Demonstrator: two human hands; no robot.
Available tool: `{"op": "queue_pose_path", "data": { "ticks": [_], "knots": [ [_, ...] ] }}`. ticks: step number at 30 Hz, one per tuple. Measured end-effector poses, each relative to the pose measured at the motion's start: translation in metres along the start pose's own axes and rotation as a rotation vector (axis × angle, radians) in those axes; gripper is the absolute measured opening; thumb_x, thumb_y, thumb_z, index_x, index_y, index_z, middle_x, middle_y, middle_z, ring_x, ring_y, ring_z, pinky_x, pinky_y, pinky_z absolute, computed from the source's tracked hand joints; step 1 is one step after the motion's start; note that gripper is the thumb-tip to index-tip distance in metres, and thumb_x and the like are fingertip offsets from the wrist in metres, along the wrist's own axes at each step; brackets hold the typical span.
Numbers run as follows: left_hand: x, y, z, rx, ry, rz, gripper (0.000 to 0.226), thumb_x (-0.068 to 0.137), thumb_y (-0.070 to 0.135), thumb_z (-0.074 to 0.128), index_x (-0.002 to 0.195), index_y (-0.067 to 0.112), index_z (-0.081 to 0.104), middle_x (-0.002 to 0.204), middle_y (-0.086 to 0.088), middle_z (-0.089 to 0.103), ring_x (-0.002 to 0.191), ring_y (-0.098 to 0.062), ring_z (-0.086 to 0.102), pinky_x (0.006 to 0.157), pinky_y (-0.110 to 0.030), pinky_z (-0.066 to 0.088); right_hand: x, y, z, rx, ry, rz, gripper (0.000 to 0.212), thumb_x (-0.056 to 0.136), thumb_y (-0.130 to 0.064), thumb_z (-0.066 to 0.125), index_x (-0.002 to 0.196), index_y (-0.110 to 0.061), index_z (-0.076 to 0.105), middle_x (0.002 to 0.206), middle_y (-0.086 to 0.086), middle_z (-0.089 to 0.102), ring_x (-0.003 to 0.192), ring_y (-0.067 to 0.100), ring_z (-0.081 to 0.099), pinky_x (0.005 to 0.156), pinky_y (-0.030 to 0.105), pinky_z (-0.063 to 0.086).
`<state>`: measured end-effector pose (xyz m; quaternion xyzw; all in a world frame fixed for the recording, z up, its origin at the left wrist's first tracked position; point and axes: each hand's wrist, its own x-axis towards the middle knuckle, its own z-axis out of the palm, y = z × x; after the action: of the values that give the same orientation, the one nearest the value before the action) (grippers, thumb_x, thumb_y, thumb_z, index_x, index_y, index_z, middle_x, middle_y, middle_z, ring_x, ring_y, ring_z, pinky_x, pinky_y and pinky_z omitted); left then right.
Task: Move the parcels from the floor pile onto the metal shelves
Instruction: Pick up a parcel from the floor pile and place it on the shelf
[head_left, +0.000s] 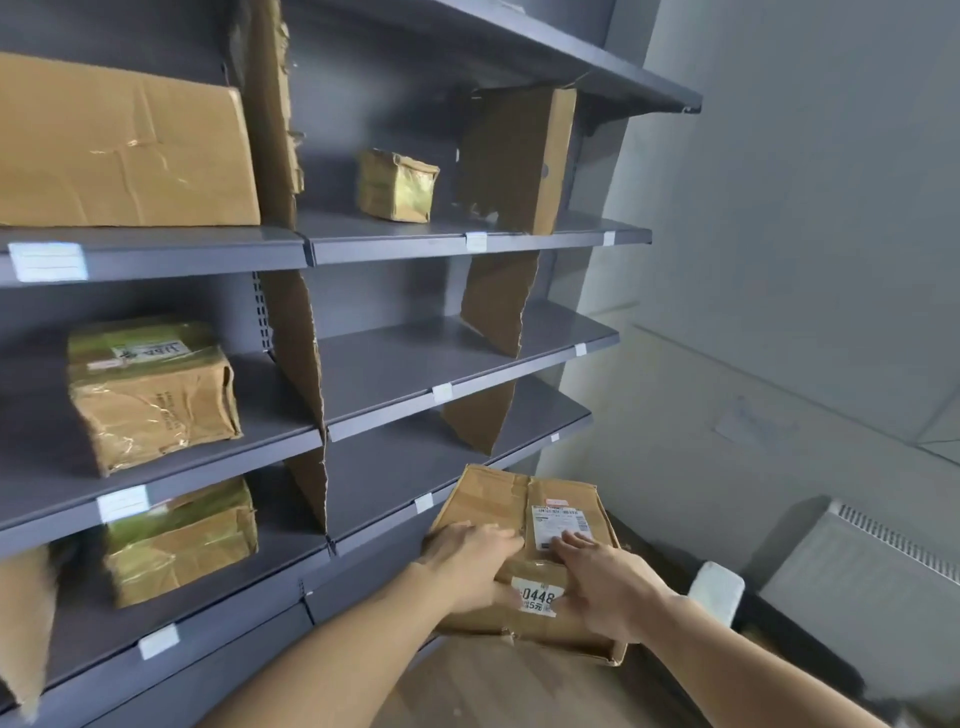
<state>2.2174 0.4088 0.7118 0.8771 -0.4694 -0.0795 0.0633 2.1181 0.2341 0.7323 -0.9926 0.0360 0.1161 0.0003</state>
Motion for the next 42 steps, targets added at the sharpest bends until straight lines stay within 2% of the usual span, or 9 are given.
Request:
{"op": "queue_pose_path", "data": {
  "ticks": [7, 10, 17, 22, 33, 36, 38, 40, 42],
  "knots": [
    [0.082, 0.003, -0.002, 0.012, -0.022, -0.094, 0.062, 0.084, 0.056, 0.064, 0.131, 0.017, 0.052, 0.137, -0.001, 0.054, 0.124, -0.027, 0.052, 0.103, -0.041, 0.041, 0.068, 0.075, 0.003, 0.004, -0.001, -0.106, 0.073, 0.094, -0.044, 0.054, 0.155, -0.02, 0.022, 0.162, 0.0, 0.022, 0.148, 0.016, 0.022, 0.115, 0.031, 0.031],
    [0.121, 0.014, -0.007, 0.007, -0.031, -0.141, 0.065, 0.086, 0.055, 0.063, 0.138, 0.018, 0.049, 0.145, -0.002, 0.048, 0.133, -0.026, 0.045, 0.11, -0.041, 0.036, 0.092, 0.112, -0.005, -0.007, -0.009, -0.151, 0.077, 0.095, -0.044, 0.055, 0.157, -0.018, 0.018, 0.163, 0.001, 0.018, 0.149, 0.017, 0.019, 0.117, 0.033, 0.029],
    [0.181, 0.031, -0.016, 0.05, 0.001, -0.194, 0.065, 0.087, 0.053, 0.062, 0.138, 0.015, 0.049, 0.145, -0.005, 0.049, 0.134, -0.025, 0.045, 0.11, -0.042, 0.037, 0.125, 0.171, -0.027, -0.039, -0.02, -0.251, 0.074, 0.096, -0.047, 0.053, 0.156, -0.02, 0.019, 0.162, 0.001, 0.022, 0.148, 0.02, 0.023, 0.114, 0.038, 0.034],
    [0.199, 0.032, -0.017, 0.07, 0.007, -0.192, 0.068, 0.085, 0.057, 0.062, 0.138, 0.017, 0.049, 0.144, -0.004, 0.05, 0.132, -0.026, 0.047, 0.107, -0.042, 0.04, 0.137, 0.188, -0.026, -0.023, 0.009, -0.254, 0.073, 0.095, -0.048, 0.055, 0.155, -0.021, 0.022, 0.159, 0.0, 0.029, 0.145, 0.02, 0.029, 0.113, 0.038, 0.037],
    [0.191, 0.024, -0.029, 0.154, 0.11, -0.128, 0.056, 0.085, 0.058, 0.061, 0.125, 0.019, 0.055, 0.127, 0.002, 0.058, 0.119, -0.022, 0.055, 0.098, -0.04, 0.045, 0.135, 0.181, -0.029, -0.069, 0.145, -0.261, 0.08, 0.095, -0.047, 0.055, 0.156, -0.013, 0.016, 0.162, 0.005, 0.021, 0.149, 0.022, 0.02, 0.118, 0.036, 0.028],
    [0.183, 0.025, -0.035, 0.232, 0.218, -0.102, 0.068, 0.088, 0.056, 0.061, 0.14, 0.014, 0.049, 0.148, -0.001, 0.047, 0.137, -0.019, 0.041, 0.108, -0.036, 0.036, 0.127, 0.174, -0.032, -0.108, 0.229, -0.254, 0.08, 0.097, -0.046, 0.051, 0.157, -0.011, 0.011, 0.163, 0.008, 0.014, 0.15, 0.022, 0.013, 0.121, 0.033, 0.015],
    [0.175, 0.023, -0.041, 0.295, 0.324, -0.068, 0.074, 0.073, 0.065, 0.071, 0.129, 0.016, 0.063, 0.136, 0.002, 0.06, 0.127, -0.013, 0.053, 0.099, -0.029, 0.045, 0.123, 0.169, -0.036, -0.128, 0.294, -0.248, 0.079, 0.098, -0.046, 0.048, 0.157, -0.01, 0.009, 0.163, 0.008, 0.01, 0.151, 0.022, 0.01, 0.12, 0.03, 0.006],
    [0.168, 0.016, -0.043, 0.309, 0.353, -0.05, 0.078, 0.046, 0.072, 0.082, 0.102, 0.018, 0.078, 0.109, 0.005, 0.074, 0.101, -0.009, 0.068, 0.079, -0.023, 0.055, 0.122, 0.163, -0.04, -0.165, 0.402, -0.241, 0.081, 0.095, -0.049, 0.054, 0.155, -0.008, 0.019, 0.16, 0.008, 0.016, 0.149, 0.023, 0.018, 0.117, 0.031, 0.008],
    [0.163, 0.008, -0.046, 0.304, 0.409, -0.022, 0.079, 0.041, 0.067, 0.087, 0.099, 0.015, 0.078, 0.106, 0.0, 0.075, 0.098, -0.013, 0.07, 0.076, -0.025, 0.057, 0.122, 0.153, -0.046, -0.217, 0.496, -0.228, 0.086, 0.078, -0.057, 0.072, 0.143, -0.006, 0.048, 0.148, 0.009, 0.042, 0.135, 0.023, 0.046, 0.109, 0.035, 0.028]
  ]
}}
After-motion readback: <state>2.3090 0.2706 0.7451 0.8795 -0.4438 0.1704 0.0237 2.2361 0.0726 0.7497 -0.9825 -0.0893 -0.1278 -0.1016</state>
